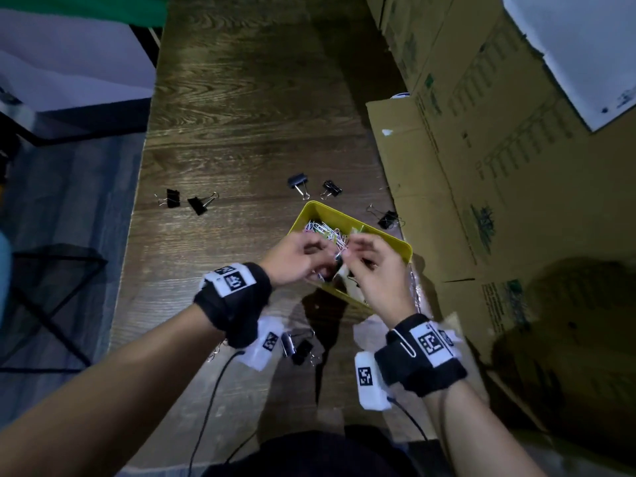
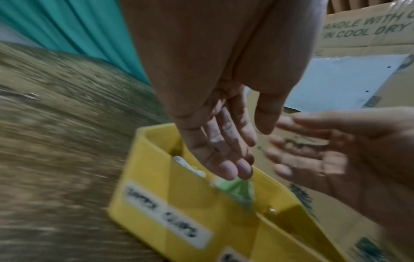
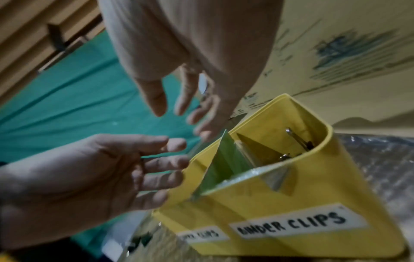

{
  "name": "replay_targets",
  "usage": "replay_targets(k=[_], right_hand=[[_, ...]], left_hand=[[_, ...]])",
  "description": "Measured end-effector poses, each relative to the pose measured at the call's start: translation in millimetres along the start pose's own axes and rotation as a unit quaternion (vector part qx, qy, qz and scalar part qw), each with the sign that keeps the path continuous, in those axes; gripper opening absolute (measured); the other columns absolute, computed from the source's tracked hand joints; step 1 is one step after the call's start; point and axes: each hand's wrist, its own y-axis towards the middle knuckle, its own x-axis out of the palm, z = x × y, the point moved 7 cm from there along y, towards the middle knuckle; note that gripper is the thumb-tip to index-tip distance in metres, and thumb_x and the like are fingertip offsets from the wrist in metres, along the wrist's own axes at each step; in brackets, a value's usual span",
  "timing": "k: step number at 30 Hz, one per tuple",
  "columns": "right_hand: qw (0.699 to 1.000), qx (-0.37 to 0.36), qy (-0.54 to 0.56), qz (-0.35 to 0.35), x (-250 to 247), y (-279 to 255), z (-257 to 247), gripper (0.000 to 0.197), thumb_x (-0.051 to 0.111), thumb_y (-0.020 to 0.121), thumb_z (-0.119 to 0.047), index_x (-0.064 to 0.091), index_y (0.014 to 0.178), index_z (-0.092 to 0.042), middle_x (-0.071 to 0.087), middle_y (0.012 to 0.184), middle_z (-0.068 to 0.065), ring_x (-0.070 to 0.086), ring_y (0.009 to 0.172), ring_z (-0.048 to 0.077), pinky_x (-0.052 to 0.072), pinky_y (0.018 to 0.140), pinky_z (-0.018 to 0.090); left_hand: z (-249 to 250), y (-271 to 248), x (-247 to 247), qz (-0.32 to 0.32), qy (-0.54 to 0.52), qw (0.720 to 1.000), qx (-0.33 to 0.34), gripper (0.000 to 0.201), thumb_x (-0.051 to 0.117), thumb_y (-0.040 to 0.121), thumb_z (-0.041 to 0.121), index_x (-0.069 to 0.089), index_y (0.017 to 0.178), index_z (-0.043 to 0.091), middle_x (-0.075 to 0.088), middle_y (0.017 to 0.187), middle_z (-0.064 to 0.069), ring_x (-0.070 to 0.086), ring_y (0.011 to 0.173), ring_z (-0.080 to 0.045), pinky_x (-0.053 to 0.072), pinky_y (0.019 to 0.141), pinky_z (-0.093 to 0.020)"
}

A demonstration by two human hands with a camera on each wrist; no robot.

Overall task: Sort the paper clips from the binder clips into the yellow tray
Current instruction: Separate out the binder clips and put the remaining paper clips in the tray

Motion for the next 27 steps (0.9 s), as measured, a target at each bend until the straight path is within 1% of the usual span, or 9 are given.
replay_targets(k=[2, 4, 6, 9, 11, 14, 16, 24, 27], right_hand=[[0.992, -0.031, 0.001, -0.124, 29.5, -13.8, -5.0, 0.023, 0.072, 0.081, -0.011, 0.067, 0.101, -0.021, 0.068, 0.095, -0.001, 0.062, 0.084, 0.005, 0.052, 0.081, 0.023], [0.961, -0.055, -0.086, -0.256, 61.6, -26.0, 8.4, 0.032, 0.078, 0.076, -0.019, 0.067, 0.106, -0.020, 0.063, 0.100, -0.004, 0.059, 0.090, 0.006, 0.049, 0.082, 0.023], [0.893, -0.107, -0.247, -0.360, 91.7, -36.6, 34.9, 0.060, 0.082, 0.069, -0.035, 0.057, 0.123, -0.028, 0.050, 0.121, -0.002, 0.048, 0.111, 0.011, 0.040, 0.094, 0.028], [0.744, -0.130, -0.471, -0.456, 118.0, -55.6, 86.6, 0.105, 0.083, 0.059, -0.048, 0.022, 0.144, -0.039, 0.019, 0.147, 0.005, 0.019, 0.133, 0.025, 0.028, 0.107, 0.044], [0.684, -0.138, -0.541, -0.469, 126.1, -64.0, 106.9, 0.107, 0.081, 0.062, -0.047, 0.014, 0.145, -0.041, 0.012, 0.150, 0.007, 0.014, 0.137, 0.030, 0.025, 0.109, 0.050], [0.714, -0.145, -0.524, -0.441, 133.4, -61.5, 109.8, 0.072, 0.072, 0.079, -0.031, 0.033, 0.139, -0.038, 0.023, 0.142, 0.008, 0.023, 0.133, 0.029, 0.030, 0.107, 0.044], [0.734, -0.151, -0.509, -0.423, 135.8, -56.7, 105.0, 0.053, 0.063, 0.085, -0.019, 0.043, 0.132, -0.033, 0.031, 0.135, 0.006, 0.027, 0.129, 0.027, 0.032, 0.105, 0.039], [0.747, -0.136, -0.545, -0.355, 159.6, -51.5, 92.2, 0.046, 0.051, 0.089, -0.004, 0.035, 0.130, -0.017, 0.038, 0.136, 0.016, 0.037, 0.126, 0.035, 0.037, 0.099, 0.042], [0.806, -0.089, -0.495, -0.311, 164.1, -44.2, 88.3, 0.029, 0.047, 0.096, -0.021, 0.039, 0.123, -0.016, 0.044, 0.133, 0.016, 0.046, 0.119, 0.035, 0.041, 0.095, 0.042]], left_hand=[[-24.1, -12.2, -33.8, 0.031, -0.002, 0.999, -0.016, 0.006, 0.058, 0.089, 0.007, 0.061, 0.086, 0.012, 0.062, 0.068, -0.006, 0.056, 0.054, -0.009, 0.044, 0.049, -0.019], [-49.7, -26.1, -66.5, 0.056, 0.036, 0.997, -0.039, 0.013, 0.058, 0.088, 0.006, 0.059, 0.081, 0.017, 0.060, 0.068, -0.006, 0.054, 0.052, -0.008, 0.041, 0.047, -0.017], [-70.5, -44.3, -94.6, 0.070, 0.136, 0.986, -0.062, 0.010, 0.060, 0.087, 0.007, 0.060, 0.086, 0.017, 0.060, 0.075, -0.006, 0.054, 0.051, -0.002, 0.041, 0.049, -0.014], [-99.9, -73.5, -124.3, 0.065, 0.337, 0.936, -0.083, 0.026, 0.067, 0.082, 0.021, 0.062, 0.108, 0.020, 0.060, 0.097, -0.002, 0.052, 0.064, -0.004, 0.044, 0.067, -0.019], [-123.9, -92.1, -131.0, 0.033, 0.424, 0.898, -0.112, 0.049, 0.071, 0.077, 0.037, 0.051, 0.121, 0.029, 0.051, 0.111, -0.002, 0.055, 0.078, -0.014, 0.048, 0.080, -0.030], [-159.0, -115.7, -128.5, -0.004, 0.497, 0.847, -0.189, 0.080, 0.067, 0.067, 0.061, 0.026, 0.133, 0.041, 0.037, 0.121, -0.002, 0.060, 0.095, -0.028, 0.050, 0.079, -0.037], [-169.4, -124.4, -118.8, 0.019, 0.486, 0.850, -0.200, 0.085, 0.066, 0.065, 0.065, 0.020, 0.134, 0.043, 0.035, 0.123, -0.003, 0.060, 0.097, -0.030, 0.048, 0.077, -0.036], [-179.1, -117.8, -75.2, 0.088, 0.459, 0.874, -0.129, 0.041, 0.055, 0.086, 0.025, 0.038, 0.123, 0.028, 0.037, 0.117, -0.010, 0.059, 0.087, -0.033, 0.052, 0.075, -0.043], [-176.4, -108.8, -67.4, 0.067, 0.465, 0.875, -0.119, 0.039, 0.055, 0.084, 0.015, 0.041, 0.120, 0.019, 0.038, 0.115, -0.012, 0.058, 0.088, -0.035, 0.050, 0.076, -0.040]])
